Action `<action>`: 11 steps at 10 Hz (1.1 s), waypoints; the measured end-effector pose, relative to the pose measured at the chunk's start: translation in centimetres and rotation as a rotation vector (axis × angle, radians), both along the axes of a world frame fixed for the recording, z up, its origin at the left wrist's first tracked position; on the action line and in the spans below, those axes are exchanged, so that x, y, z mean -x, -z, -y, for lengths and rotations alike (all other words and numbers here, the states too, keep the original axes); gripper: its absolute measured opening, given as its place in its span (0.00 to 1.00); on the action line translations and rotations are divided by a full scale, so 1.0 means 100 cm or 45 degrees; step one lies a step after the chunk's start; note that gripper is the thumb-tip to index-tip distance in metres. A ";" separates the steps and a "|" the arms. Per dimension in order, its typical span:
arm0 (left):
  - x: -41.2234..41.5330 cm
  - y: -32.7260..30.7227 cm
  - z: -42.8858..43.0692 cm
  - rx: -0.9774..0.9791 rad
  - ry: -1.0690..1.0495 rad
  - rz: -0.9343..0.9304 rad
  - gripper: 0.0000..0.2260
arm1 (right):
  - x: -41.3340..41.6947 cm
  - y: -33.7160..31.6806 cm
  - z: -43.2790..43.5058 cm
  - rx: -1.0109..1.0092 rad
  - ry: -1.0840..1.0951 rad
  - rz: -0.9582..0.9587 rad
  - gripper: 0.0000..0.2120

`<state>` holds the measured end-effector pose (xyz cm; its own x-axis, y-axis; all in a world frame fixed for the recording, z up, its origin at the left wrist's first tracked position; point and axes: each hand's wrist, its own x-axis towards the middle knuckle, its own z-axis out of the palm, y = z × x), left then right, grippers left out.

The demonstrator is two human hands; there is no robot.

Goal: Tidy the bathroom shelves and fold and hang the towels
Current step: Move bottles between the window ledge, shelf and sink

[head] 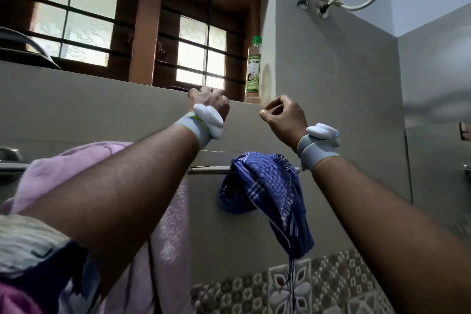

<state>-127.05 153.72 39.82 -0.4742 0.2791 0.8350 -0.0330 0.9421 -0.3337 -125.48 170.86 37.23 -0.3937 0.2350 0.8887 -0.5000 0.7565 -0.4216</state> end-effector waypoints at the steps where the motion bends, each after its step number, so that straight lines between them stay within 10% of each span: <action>1: 0.023 -0.012 -0.009 -0.060 -0.078 0.070 0.15 | 0.024 -0.015 -0.010 -0.014 0.019 -0.017 0.07; 8: 0.056 -0.056 -0.067 -0.877 0.424 0.145 0.13 | 0.123 -0.109 -0.002 0.127 0.094 0.166 0.44; 11: 0.055 -0.045 -0.046 -0.667 0.432 0.060 0.14 | 0.096 -0.101 0.003 0.208 -0.037 -0.047 0.29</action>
<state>-132.60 158.32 44.31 -0.4709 -0.0199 0.8820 0.3002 0.9365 0.1813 -135.03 170.54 47.36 -0.3702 0.3667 0.8535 -0.5378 0.6645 -0.5188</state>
